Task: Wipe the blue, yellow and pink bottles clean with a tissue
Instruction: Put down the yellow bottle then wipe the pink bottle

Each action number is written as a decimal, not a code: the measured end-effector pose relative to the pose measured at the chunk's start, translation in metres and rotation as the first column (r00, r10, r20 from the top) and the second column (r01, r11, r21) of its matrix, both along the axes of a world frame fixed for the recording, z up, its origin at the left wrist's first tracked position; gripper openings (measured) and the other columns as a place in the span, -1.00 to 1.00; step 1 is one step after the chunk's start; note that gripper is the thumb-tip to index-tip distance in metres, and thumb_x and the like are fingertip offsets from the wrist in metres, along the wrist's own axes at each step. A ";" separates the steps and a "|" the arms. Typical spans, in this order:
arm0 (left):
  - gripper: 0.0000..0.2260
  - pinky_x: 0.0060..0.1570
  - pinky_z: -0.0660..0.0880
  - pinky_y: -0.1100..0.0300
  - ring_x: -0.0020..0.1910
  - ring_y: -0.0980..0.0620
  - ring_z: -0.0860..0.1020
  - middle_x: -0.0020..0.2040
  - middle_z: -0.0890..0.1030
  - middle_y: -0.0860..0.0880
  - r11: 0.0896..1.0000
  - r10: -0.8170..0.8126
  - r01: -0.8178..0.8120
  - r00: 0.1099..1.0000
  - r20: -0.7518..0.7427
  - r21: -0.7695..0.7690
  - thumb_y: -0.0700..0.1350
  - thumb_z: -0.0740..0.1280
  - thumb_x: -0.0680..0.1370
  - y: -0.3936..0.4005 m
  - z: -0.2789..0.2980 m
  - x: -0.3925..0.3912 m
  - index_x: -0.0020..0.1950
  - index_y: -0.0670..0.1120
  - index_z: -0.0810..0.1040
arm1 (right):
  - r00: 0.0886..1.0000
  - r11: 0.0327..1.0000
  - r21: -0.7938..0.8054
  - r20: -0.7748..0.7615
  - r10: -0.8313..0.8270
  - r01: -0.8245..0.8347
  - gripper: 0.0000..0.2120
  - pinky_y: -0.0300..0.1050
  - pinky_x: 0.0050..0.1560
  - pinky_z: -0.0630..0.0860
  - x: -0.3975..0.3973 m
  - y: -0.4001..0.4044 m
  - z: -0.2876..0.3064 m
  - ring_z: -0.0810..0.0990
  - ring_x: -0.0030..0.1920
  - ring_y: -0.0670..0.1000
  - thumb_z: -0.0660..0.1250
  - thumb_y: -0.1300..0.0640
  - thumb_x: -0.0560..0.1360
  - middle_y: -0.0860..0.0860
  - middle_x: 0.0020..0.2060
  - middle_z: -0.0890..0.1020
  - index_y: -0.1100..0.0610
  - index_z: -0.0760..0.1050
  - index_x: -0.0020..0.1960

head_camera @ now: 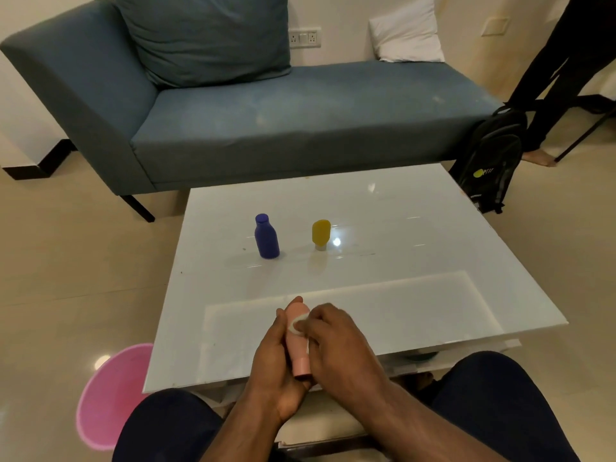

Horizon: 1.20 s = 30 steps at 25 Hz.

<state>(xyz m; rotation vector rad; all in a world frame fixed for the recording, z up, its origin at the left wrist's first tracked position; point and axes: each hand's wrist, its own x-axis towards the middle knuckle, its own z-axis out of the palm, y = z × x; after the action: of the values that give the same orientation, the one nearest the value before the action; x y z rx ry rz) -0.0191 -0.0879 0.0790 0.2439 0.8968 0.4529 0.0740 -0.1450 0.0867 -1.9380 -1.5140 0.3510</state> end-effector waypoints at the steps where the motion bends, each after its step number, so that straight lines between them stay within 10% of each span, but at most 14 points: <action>1: -0.57 0.21 0.50 -0.24 0.21 -0.26 0.61 0.18 0.67 -0.22 1.000 -0.018 0.018 1.000 -0.010 0.014 0.22 0.18 0.62 -0.001 -0.001 0.002 0.27 -0.03 0.60 | 0.997 0.998 -0.031 -0.042 -0.063 0.062 -0.76 -0.32 0.10 0.40 0.006 0.008 0.000 0.38 0.02 -0.19 0.23 0.05 0.55 -0.13 0.07 0.48 -0.05 0.51 0.20; 16: -0.57 0.14 0.54 -0.24 0.10 -0.29 0.65 0.10 0.70 -0.24 1.000 0.015 -0.015 0.999 -0.030 -0.015 0.22 0.20 0.60 0.003 0.009 -0.001 0.22 -0.06 0.62 | 0.993 0.994 -0.044 0.064 0.103 -0.100 -0.69 -0.30 0.11 0.34 -0.010 -0.012 0.007 0.40 0.13 -0.08 0.20 0.11 0.53 -0.08 0.15 0.45 -0.04 0.47 0.26; 30: -0.54 0.04 0.58 -0.17 0.19 -0.26 0.61 0.17 0.67 -0.25 1.000 -0.009 0.008 0.999 -0.043 -0.013 0.19 0.24 0.60 0.001 -0.004 0.001 0.32 -0.11 0.55 | 0.992 0.994 -0.061 -0.086 -0.096 0.091 -0.81 -0.37 0.06 0.40 0.014 0.009 0.003 0.45 0.00 -0.17 0.22 0.08 0.55 -0.16 0.01 0.47 -0.04 0.52 0.13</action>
<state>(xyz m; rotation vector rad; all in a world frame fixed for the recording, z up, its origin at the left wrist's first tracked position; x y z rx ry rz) -0.0176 -0.0867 0.0752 0.2470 0.9403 0.4354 0.0880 -0.1361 0.0895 -2.0024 -1.3647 0.4374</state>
